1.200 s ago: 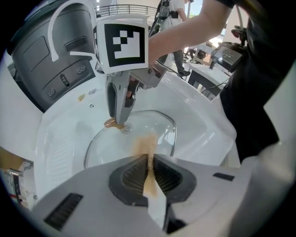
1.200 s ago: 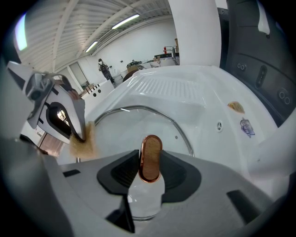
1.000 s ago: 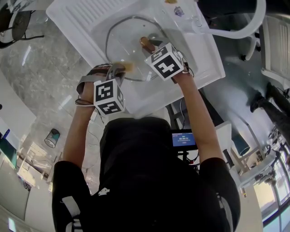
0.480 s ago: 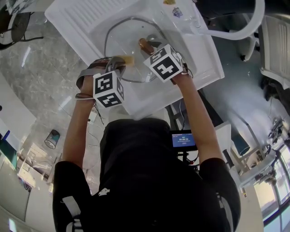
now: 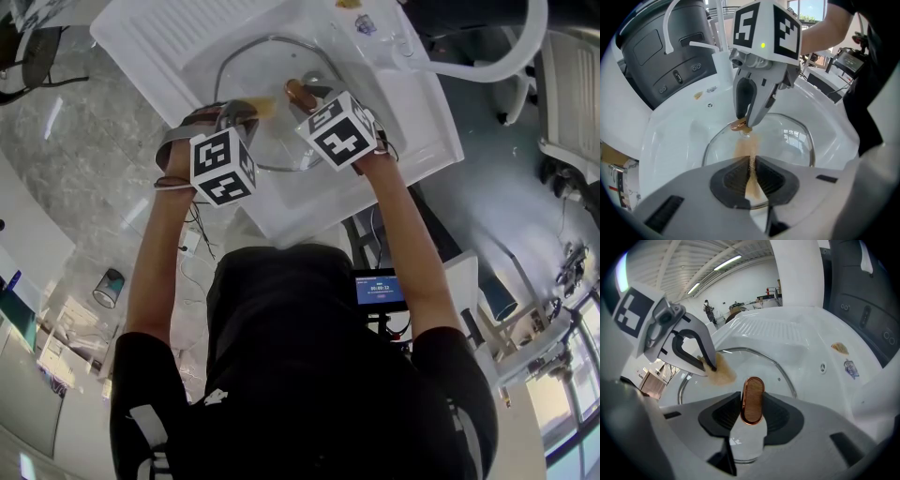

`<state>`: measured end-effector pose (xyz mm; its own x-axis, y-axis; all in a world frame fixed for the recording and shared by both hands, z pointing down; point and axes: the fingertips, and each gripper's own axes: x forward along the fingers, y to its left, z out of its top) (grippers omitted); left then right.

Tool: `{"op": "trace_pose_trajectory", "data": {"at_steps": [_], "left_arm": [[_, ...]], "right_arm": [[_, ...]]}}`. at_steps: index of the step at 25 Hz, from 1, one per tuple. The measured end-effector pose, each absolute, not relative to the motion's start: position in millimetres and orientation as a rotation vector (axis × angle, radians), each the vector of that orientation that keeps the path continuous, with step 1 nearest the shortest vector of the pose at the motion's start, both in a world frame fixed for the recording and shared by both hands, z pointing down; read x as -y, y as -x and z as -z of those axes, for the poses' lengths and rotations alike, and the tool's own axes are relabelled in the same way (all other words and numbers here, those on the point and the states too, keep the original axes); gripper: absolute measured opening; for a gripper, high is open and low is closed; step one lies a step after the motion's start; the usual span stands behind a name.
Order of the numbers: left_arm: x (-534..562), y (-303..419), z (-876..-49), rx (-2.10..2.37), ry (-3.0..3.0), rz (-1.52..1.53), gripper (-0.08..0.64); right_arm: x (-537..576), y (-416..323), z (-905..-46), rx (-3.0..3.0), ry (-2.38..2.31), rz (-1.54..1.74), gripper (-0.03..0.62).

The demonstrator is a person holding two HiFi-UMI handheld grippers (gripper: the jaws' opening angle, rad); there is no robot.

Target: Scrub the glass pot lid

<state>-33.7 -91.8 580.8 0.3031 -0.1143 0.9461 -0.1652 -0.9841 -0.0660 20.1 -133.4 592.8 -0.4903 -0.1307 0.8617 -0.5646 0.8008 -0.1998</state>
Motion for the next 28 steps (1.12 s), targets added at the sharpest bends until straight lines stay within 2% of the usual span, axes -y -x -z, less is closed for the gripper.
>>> {"op": "trace_pose_trajectory", "data": {"at_steps": [28], "left_arm": [[148,45,-596,0.304,-2.472,-1.822,0.02]], "right_arm": [[135,-20,-593,2.043,-0.523,-0.593,0.126]]}}
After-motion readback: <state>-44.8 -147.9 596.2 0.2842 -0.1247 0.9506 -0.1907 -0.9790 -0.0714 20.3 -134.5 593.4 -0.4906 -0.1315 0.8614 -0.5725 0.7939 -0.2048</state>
